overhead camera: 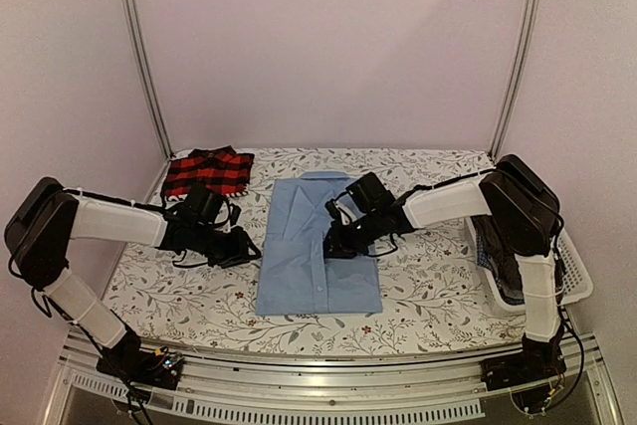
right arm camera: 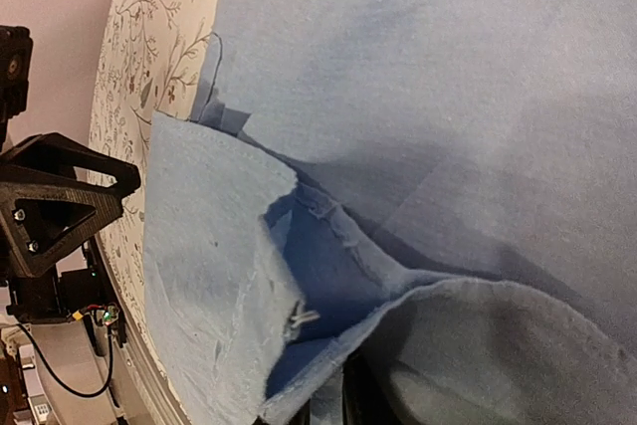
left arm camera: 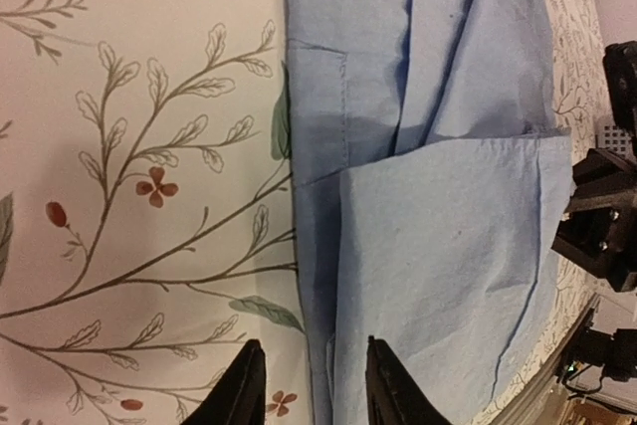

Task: Fold and stack the long sleeve shirts
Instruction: Adjust the 2/3-rectangle-folded shirt at the center of the board.

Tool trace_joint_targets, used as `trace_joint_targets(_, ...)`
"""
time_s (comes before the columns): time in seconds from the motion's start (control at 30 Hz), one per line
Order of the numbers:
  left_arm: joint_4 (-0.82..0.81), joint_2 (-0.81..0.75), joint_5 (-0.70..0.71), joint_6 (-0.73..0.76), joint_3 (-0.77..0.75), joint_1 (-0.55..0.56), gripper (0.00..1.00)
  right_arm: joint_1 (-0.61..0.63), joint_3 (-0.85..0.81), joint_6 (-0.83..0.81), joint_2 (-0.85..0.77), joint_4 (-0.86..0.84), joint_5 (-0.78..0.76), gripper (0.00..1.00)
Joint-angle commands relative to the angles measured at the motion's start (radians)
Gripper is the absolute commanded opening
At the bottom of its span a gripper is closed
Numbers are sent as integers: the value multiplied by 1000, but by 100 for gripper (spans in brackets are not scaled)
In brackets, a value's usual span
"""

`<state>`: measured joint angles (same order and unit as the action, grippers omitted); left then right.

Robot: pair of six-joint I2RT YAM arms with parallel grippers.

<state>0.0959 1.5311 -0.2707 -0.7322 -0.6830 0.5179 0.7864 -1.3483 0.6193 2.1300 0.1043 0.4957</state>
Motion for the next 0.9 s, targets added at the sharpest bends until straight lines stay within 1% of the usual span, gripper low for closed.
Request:
trace_joint_targets(0.0,-79,66,-48,27,-62,-9,33,-7,-55,9,52,-64,60,15)
trace_joint_targets(0.1,-98,98,-55,35,-81,-10,33,-11,-86,11,87,-69,79,22)
trace_joint_targets(0.3,-133,154,-73,38,-121,-10,33,-41,-93,20,114,-88,76,30)
trace_joint_targets(0.53,-129,188,-60,46,-158,-10,28,-81,-54,5,-11,-59,-13,45)
trace_joint_targets(0.63,-100,190,-15,54,-173,-10,27,-82,-53,-9,-61,-23,-61,49)
trace_joint_targets(0.7,-50,181,27,55,-177,-10,28,-82,-58,-25,-88,7,-89,50)
trace_joint_targets(0.77,-40,176,38,58,-180,-11,32,-80,-62,-36,-104,41,-129,50)
trace_joint_targets(0.87,-29,194,34,61,-195,-11,33,-68,-76,-55,-125,88,-194,50)
